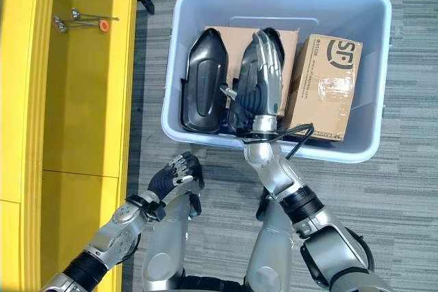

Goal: Move parts from the plastic box to the shelf.

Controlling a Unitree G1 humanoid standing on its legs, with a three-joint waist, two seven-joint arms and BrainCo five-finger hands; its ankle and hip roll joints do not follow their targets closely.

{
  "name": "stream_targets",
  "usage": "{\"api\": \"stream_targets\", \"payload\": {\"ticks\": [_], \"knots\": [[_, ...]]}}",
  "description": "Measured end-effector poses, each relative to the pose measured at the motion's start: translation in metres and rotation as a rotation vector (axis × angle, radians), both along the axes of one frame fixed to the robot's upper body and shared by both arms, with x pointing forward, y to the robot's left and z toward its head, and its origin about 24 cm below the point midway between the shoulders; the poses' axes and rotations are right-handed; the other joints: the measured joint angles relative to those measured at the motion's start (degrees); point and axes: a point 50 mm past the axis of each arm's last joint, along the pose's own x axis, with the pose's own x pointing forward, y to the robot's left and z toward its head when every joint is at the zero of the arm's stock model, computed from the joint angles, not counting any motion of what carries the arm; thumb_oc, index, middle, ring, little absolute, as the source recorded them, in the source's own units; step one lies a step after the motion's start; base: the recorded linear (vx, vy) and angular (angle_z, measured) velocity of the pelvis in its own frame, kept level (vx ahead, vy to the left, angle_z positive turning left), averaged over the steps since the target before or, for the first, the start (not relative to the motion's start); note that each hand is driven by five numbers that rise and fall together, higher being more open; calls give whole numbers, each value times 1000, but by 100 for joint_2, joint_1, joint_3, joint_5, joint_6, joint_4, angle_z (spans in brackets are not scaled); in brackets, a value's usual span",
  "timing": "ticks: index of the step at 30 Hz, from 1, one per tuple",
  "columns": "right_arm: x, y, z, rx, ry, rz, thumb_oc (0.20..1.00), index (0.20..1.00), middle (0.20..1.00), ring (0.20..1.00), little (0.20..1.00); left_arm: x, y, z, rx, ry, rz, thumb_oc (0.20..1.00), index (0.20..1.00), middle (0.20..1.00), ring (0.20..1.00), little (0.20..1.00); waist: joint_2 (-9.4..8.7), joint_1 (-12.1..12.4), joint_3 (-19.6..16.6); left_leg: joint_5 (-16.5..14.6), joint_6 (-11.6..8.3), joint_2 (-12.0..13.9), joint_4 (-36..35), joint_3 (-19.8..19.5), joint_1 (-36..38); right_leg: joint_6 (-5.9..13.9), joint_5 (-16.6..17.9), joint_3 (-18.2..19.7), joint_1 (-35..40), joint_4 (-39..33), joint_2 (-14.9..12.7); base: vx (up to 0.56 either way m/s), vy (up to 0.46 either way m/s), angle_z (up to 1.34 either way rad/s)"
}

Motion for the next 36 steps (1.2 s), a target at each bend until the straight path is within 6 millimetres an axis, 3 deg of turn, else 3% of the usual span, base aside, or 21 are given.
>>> {"api": "stream_targets", "payload": {"ticks": [6,8,10,15,20,24,36], "knots": [[16,-33,-39,112,239,-147,1000,1000,1000,1000,1000,-2,2,-2,3,9,3,1000,1000,1000,1000,1000,1,136,-1,1,-25,11,-12,-35,-134,-28,-41,-17,-173,109,-7,2,-43,2],[19,-37,-43,111,258,-170,1000,1000,1000,1000,1000,-1,2,-2,3,8,6,1000,1000,1000,1000,1000,2,167,-1,49,-22,12,-6,-50,-176,-40,-51,-24,-220,156,-12,10,-40,4],[23,-41,-42,134,269,-188,1000,1000,1000,1000,1000,-1,3,-2,3,6,11,1000,1000,1000,1000,1000,2,186,-1,62,-31,12,-7,-65,-203,-58,-73,-46,-246,189,-20,3,-10,2],[37,-50,-17,214,228,-205,1000,1000,1000,1000,1000,-1,5,-3,18,24,3,1000,1000,1000,1000,1000,4,299,-1,79,-17,-27,16,-93,-202,-68,-165,-68,-274,343,-90,16,-4,6],[39,-58,-30,272,292,-245,1000,1000,1000,1000,1000,0,6,-3,29,27,-2,1000,1000,1000,1000,1000,21,301,-2,77,-14,-62,19,-95,-227,-59,-175,-59,-321,402,-134,6,3,1],[38,-64,-28,317,258,-299,1000,1000,1000,1000,1000,0,6,-3,30,26,-3,1000,1000,1000,1000,1000,29,276,-2,83,-12,-60,19,-91,-288,-59,-173,-53,-394,404,-132,0,0,0],[33,-65,-40,350,230,-394,1000,1000,1000,1000,1000,2,1,-1,32,16,-21,1000,1000,1000,1000,1000,31,159,-3,101,-7,-50,11,-64,-387,-59,-172,-19,-519,404,-116,-1,0,0]]}}
